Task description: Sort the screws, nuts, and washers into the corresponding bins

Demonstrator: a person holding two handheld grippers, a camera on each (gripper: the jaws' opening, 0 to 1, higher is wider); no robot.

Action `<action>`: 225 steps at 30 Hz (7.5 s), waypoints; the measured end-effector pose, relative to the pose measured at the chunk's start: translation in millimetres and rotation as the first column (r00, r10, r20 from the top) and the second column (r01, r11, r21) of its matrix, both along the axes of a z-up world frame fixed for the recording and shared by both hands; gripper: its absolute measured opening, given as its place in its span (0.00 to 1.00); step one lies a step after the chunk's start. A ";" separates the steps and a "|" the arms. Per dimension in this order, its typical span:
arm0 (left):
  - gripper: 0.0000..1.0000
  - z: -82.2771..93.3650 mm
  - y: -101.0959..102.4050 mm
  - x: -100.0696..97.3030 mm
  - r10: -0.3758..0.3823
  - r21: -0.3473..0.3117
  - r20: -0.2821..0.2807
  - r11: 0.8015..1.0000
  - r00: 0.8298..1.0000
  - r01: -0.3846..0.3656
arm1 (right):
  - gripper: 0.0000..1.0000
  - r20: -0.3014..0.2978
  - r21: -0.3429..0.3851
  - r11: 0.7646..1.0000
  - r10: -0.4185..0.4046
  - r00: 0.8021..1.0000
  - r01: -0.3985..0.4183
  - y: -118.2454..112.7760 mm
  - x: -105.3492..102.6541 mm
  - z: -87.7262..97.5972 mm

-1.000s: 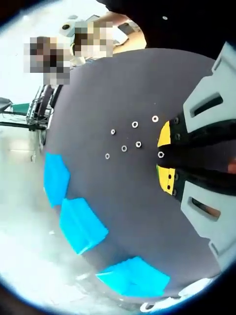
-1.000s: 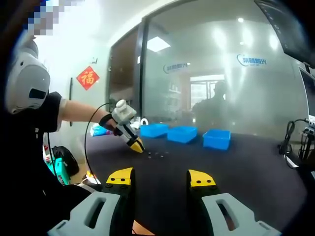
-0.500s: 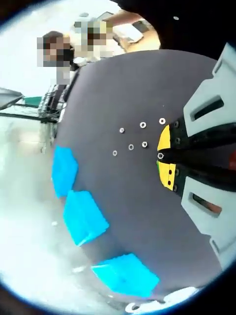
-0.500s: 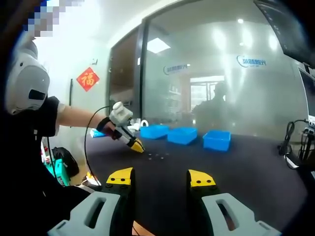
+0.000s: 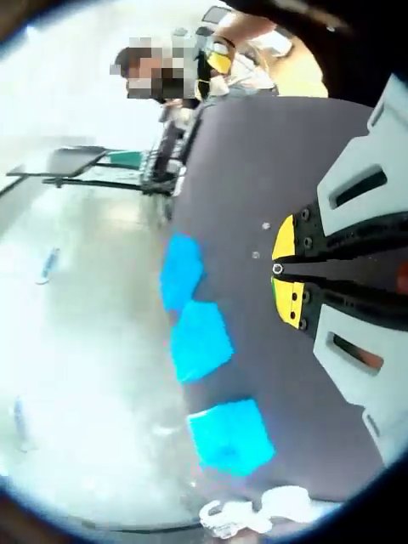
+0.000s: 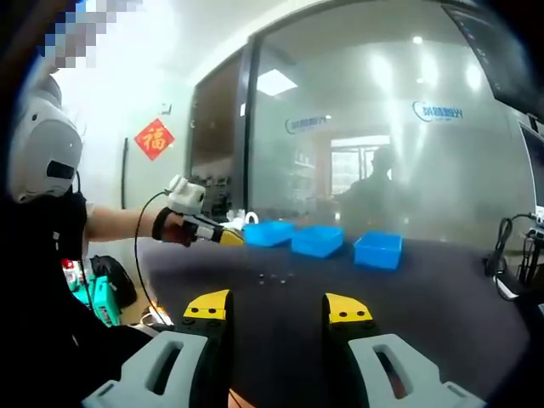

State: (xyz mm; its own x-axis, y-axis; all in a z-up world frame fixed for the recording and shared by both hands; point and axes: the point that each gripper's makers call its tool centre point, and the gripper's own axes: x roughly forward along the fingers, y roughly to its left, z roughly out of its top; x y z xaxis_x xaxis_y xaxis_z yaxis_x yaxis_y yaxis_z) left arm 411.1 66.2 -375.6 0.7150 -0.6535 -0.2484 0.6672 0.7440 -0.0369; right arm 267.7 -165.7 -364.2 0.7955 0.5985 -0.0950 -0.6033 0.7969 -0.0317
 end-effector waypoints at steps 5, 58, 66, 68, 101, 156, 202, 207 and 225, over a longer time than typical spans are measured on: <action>0.05 20.7 4.8 -9.2 0.029 -0.036 0.088 0.999 0.996 -0.026 | 0.37 0.015 0.008 1.000 -0.004 1.000 0.004 1.8 1.3 6.8; 0.05 56.4 120.5 189.6 0.437 -0.078 0.105 0.899 0.893 -0.431 | 0.37 0.019 0.059 0.996 -0.073 0.997 0.072 -15.9 -2.5 10.4; 0.05 49.4 126.1 204.6 0.474 -0.057 0.078 0.880 0.877 -0.471 | 0.37 0.016 0.060 0.995 -0.083 0.996 0.082 -19.7 -2.6 10.7; 0.05 47.2 124.8 204.3 0.473 -0.048 0.073 0.881 0.878 -0.471 | 0.37 0.013 0.061 0.995 -0.085 0.996 0.084 -20.2 -1.8 10.1; 0.38 32.9 98.4 143.6 0.350 -0.140 0.020 0.929 0.937 -0.344 | 0.37 0.009 0.060 0.997 -0.053 0.999 0.052 -5.7 -1.7 8.1; 0.51 24.7 64.7 -100.1 -0.023 0.010 0.105 1.000 0.994 0.023 | 0.37 0.014 0.016 0.998 -0.060 0.998 0.059 -8.2 13.9 12.6; 0.51 -6.6 17.7 -25.7 -0.137 0.229 -0.122 0.960 0.983 0.162 | 0.38 -0.029 -0.001 0.999 -0.041 0.999 0.041 -13.8 8.5 -8.4; 0.50 -13.2 5.7 -13.5 -0.152 0.256 -0.150 0.948 0.977 0.187 | 0.38 -0.031 0.003 0.999 -0.046 0.998 0.046 -15.2 7.1 -9.5; 0.44 -51.8 -50.6 -7.8 -0.207 0.361 -0.309 0.878 0.929 0.315 | 0.38 -0.040 0.023 0.998 -0.059 0.997 0.060 -18.3 4.6 -13.6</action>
